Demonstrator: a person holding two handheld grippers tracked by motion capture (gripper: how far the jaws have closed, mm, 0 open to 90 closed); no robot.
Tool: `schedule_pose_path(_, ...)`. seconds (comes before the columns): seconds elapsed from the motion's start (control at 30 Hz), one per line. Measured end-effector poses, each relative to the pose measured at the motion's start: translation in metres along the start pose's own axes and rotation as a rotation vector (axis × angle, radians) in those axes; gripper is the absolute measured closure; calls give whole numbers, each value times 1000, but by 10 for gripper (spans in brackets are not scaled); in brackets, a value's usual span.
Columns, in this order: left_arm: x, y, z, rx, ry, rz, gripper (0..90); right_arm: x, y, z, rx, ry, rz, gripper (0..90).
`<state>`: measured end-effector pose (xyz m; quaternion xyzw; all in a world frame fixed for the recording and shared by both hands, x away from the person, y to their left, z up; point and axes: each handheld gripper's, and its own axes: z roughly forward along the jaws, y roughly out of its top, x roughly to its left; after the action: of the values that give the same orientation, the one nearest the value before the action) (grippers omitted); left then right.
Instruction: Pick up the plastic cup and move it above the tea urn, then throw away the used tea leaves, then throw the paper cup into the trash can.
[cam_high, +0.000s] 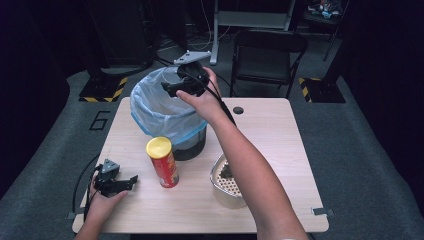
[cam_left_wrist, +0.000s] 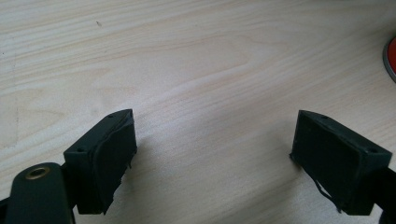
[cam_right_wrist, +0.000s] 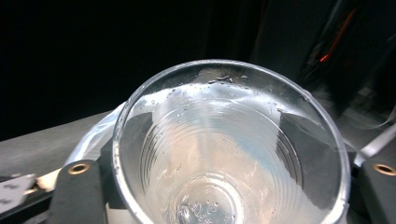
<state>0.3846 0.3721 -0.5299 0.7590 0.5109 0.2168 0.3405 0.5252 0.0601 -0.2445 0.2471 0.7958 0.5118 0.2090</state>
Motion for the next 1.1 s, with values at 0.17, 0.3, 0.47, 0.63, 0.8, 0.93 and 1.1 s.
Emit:
schedule_pose_path(0.17, 0, 0, 0, 1, 2, 2, 139, -1, -3, 10, 34, 9, 44, 36)
schedule_pose_path(0.3, 0, 0, 0, 1, 0, 0, 139, 3, -4, 5, 26, -11, 20, 10)
schedule_pose_path(0.47, -2, -1, 0, -11, 3, -17, 140, 3, -8, -10, 1, -49, -22, 33)
schedule_pose_path(0.63, -3, 0, -2, 13, -3, -27, 139, 1, -20, -32, -7, -44, -46, 51)
schedule_pose_path(0.8, -2, 1, -4, 14, -10, -40, 146, -7, -35, -60, -25, -58, -52, 71)
schedule_pose_path(0.93, -2, 2, -4, 22, 1, -40, 190, -17, -51, -86, -16, -83, -50, 91)
schedule_pose_path(1.1, 0, 4, -6, 30, -22, -58, 228, -25, -75, -110, -18, -96, -38, 141)
